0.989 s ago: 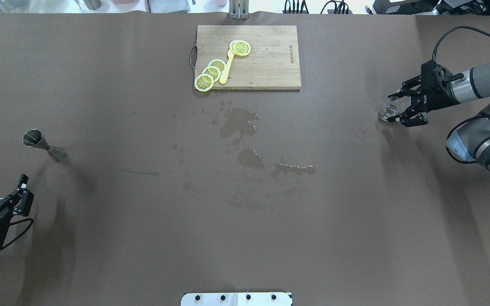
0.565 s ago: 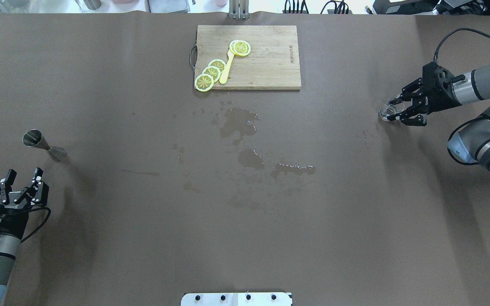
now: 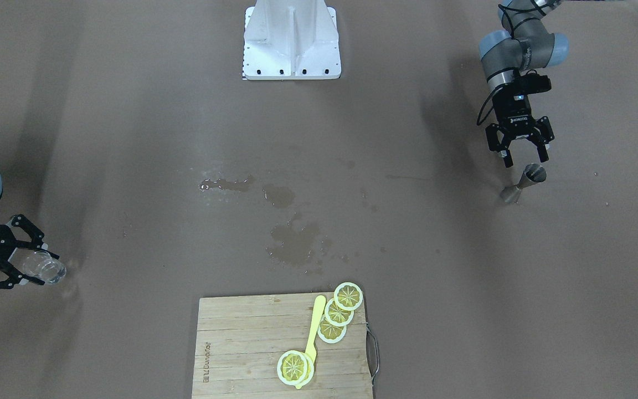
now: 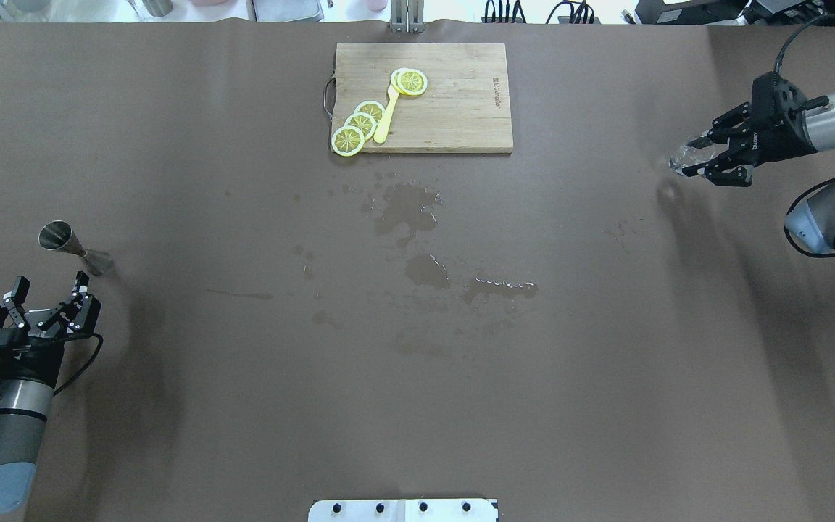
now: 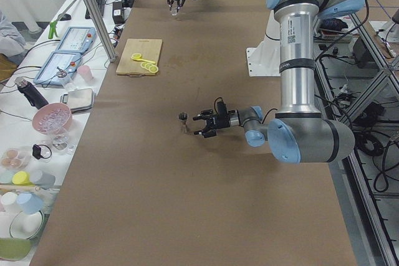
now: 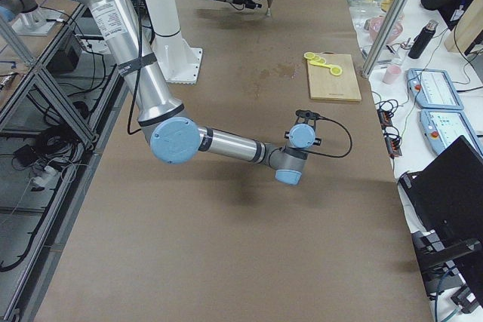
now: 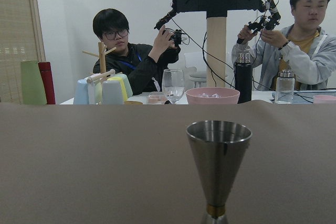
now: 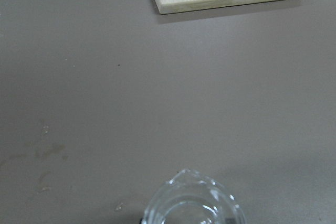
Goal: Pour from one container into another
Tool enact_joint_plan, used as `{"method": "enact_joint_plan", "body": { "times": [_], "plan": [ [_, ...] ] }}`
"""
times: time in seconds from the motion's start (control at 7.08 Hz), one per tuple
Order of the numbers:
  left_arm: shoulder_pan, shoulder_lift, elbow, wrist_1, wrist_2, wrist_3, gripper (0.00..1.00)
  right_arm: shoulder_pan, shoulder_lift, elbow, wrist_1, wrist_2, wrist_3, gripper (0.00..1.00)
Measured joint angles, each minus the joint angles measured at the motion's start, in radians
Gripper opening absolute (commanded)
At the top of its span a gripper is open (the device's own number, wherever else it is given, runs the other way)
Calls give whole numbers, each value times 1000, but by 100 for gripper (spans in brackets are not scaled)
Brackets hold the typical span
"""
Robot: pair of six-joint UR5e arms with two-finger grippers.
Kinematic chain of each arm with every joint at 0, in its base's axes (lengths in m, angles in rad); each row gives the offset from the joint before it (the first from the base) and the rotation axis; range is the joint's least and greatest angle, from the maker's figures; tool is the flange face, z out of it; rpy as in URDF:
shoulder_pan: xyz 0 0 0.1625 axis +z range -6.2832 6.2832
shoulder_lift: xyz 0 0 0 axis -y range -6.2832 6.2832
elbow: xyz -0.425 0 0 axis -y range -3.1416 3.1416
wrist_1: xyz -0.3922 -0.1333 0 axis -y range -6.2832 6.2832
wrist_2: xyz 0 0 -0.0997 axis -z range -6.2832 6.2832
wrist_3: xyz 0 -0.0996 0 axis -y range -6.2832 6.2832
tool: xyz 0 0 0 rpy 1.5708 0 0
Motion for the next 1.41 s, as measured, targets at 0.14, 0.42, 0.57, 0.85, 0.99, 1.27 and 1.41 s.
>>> {"method": "enact_joint_plan", "body": {
  "times": [0.14,0.42,0.57,0.85,0.99,1.27,1.41],
  "plan": [
    [-17,-21,10,19,-24,5,93,31,0,20,-2,1,7,0],
    [-60,-71,45,29,-71,7,83,61,4,64,-8,5,53,0],
    [-82,-94,63,29,-86,9,76,69,7,105,-22,6,73,0],
    [-120,-119,76,29,-96,10,50,81,5,249,-139,26,120,0],
    [-131,-128,80,29,-97,10,33,85,4,337,-229,40,131,0],
    [-137,-151,90,30,-104,9,0,48,9,543,-475,25,139,0],
    [-137,-156,90,29,-114,10,0,13,12,630,-576,-1,139,0]
  ]
}}
